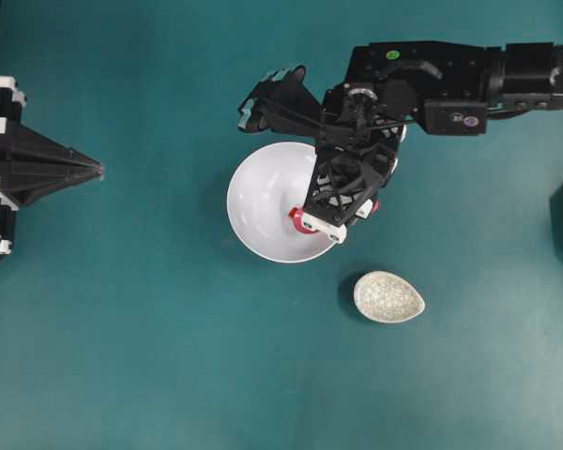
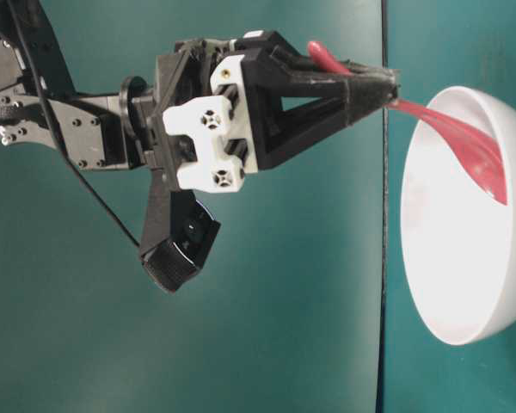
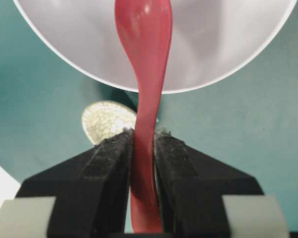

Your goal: Grip the spoon and scoop the red block from the bowl with right arm.

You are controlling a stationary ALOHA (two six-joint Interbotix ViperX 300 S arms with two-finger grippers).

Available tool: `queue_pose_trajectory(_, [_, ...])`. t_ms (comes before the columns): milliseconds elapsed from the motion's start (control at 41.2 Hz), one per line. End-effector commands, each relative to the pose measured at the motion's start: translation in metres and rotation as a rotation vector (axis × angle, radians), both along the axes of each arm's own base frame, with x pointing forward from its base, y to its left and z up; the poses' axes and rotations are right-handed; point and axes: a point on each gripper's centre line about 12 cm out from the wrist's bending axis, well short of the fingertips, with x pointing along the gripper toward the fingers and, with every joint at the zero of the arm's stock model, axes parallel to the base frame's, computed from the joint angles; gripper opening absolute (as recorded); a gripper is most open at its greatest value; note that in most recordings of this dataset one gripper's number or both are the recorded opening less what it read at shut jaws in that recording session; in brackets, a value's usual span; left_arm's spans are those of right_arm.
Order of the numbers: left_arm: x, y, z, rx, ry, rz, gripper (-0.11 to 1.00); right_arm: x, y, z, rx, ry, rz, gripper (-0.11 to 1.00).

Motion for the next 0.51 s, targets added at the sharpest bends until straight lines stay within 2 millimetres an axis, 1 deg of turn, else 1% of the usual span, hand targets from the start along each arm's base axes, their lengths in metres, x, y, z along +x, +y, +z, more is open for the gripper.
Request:
queue_pose_trajectory(0, [0.0020,0.0000,0.0071,0.002,-0.018,0.000,0.00,0.0031,-0.0004,0.0168,-0.004,-0.028,0.007,0.20])
queue_pose_trajectory(194, [0.0021,0.0000,0.0077,0.002,-0.020,0.000,0.00,-0.0022,0.0011,0.0182,0.012,0.031,0.027,0.20])
queue_pose_trajectory(486, [0.0022,0.0002,0.0068,0.005,-0.017,0.001,0.00,0.0005,-0.0040,0.0155,0.008,0.018,0.009,0.20])
